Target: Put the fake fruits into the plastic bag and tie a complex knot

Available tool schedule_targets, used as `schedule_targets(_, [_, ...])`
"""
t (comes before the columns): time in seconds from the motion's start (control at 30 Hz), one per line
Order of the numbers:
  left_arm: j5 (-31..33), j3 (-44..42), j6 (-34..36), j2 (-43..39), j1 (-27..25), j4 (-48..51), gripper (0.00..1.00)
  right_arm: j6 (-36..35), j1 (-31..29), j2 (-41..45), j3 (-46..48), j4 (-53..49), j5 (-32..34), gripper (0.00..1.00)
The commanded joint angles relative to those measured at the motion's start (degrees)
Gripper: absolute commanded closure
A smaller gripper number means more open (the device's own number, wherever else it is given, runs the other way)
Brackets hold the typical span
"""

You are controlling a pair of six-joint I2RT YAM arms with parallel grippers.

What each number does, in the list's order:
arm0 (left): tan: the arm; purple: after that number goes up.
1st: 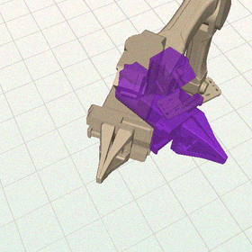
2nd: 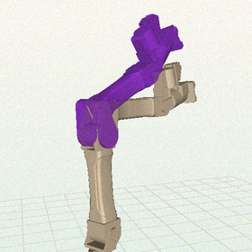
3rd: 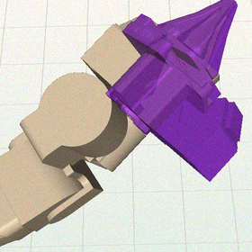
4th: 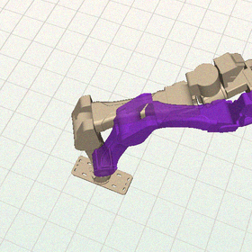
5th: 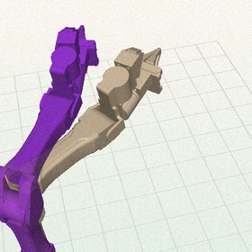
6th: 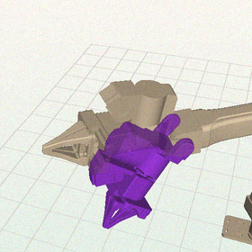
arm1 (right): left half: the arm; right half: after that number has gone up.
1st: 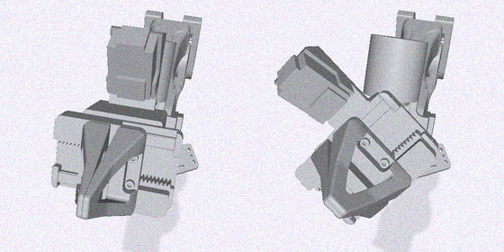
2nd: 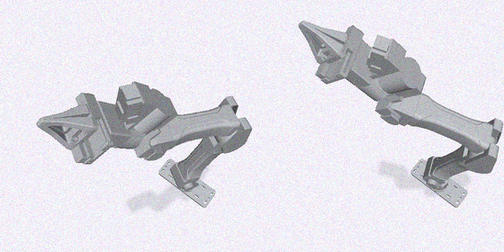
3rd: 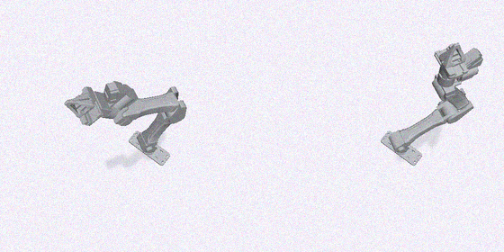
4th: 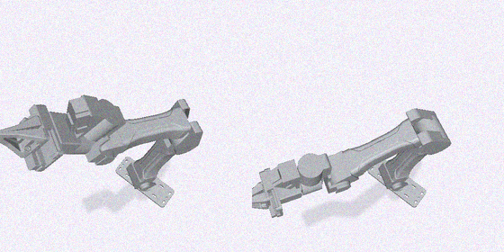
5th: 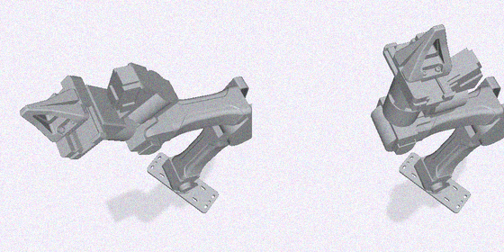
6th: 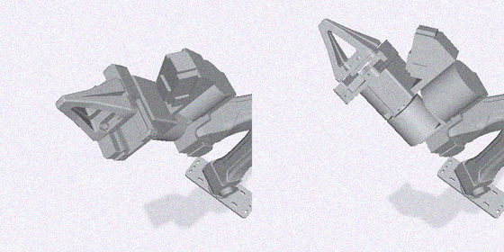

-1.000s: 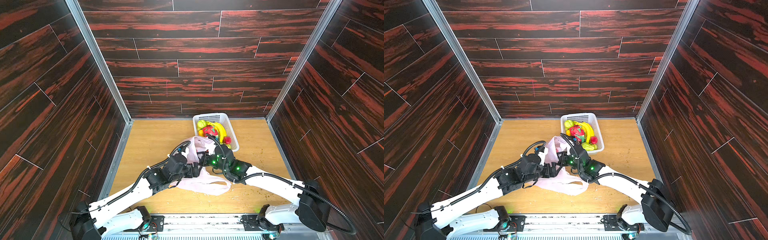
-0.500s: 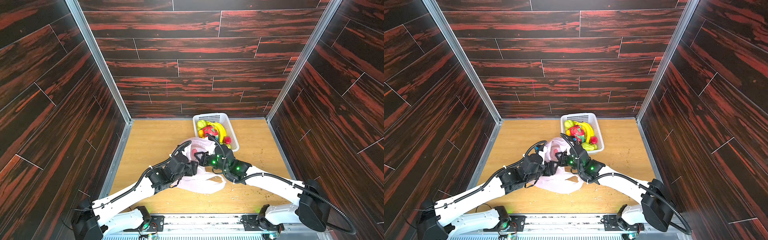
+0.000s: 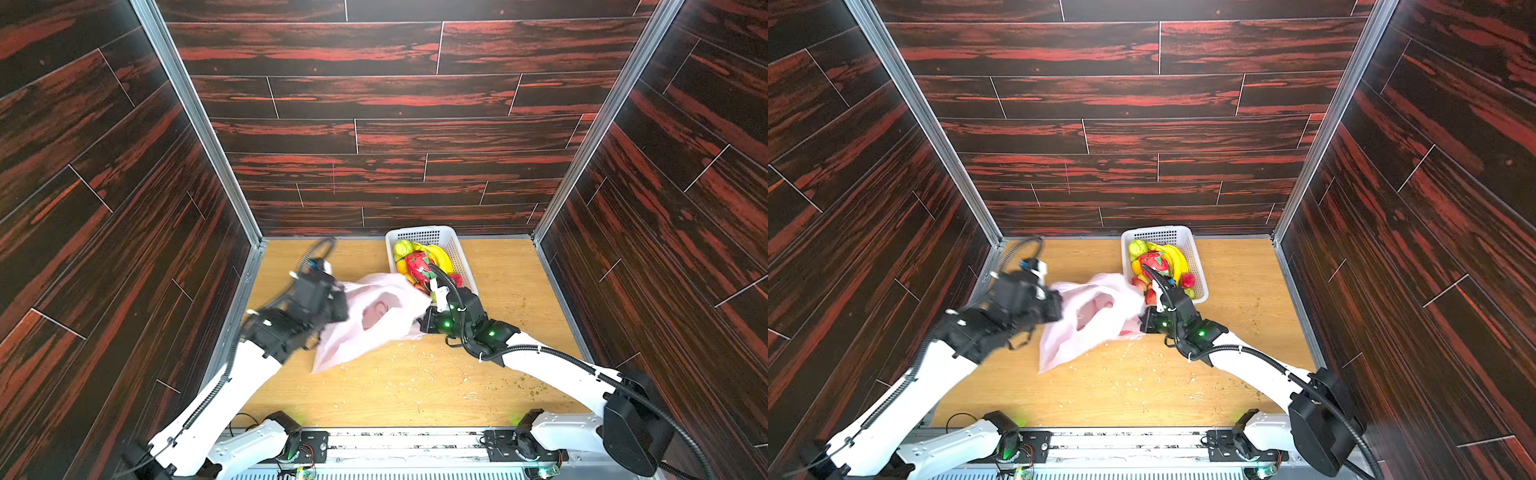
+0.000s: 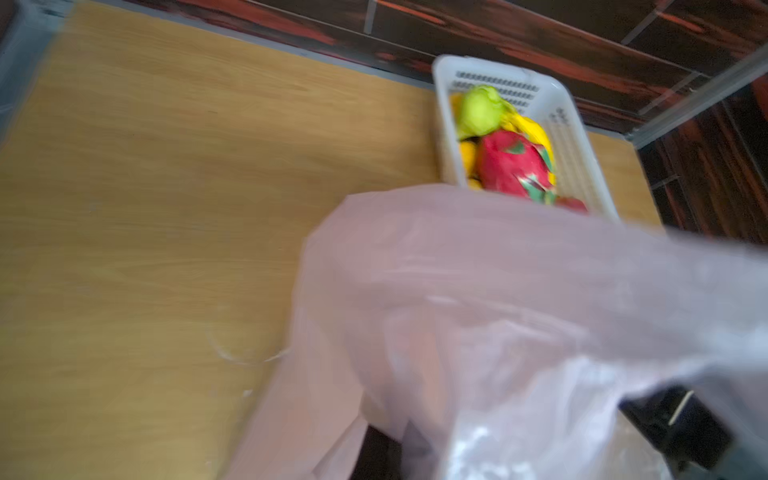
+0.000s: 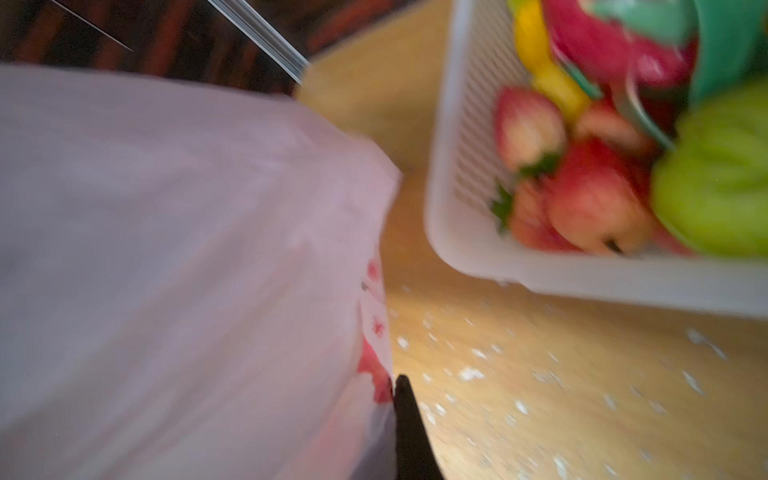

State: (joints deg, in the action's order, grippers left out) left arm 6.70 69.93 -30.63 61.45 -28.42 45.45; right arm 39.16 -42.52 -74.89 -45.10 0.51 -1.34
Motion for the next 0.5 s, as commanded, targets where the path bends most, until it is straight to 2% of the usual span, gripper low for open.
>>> schedule_targets(0.0, [-8.0,4.9,5.5,3.6,1.9,11.3,1.00,-3.3,0.0,-1.8,1.1,-1.0,-4.1,1.00])
schedule_targets(0.07, [-10.2,6.3,6.2,5.4,2.5,11.9,1.00,-4.2,0.0,-1.7,1.3,1.6,-6.0,1.00])
schedule_targets(0.1, [-11.0,6.6,6.2,6.0,2.6,12.0,1.00,-4.8,-0.1,-1.4,1.0,2.3,-6.9,0.97])
schedule_targets(0.33, [-17.6,6.3,3.4,7.9,3.5,8.4,1.00,-14.2,-0.1,3.5,1.3,3.6,-8.4,0.46])
schedule_targets(0.4, [-18.4,6.1,3.3,8.3,3.6,7.7,1.00,-16.7,0.0,4.8,2.4,5.3,-9.5,0.34])
schedule_targets(0.47, [-19.4,5.5,3.2,8.4,3.6,6.7,1.00,-18.6,0.0,5.8,3.0,7.5,-11.6,0.26])
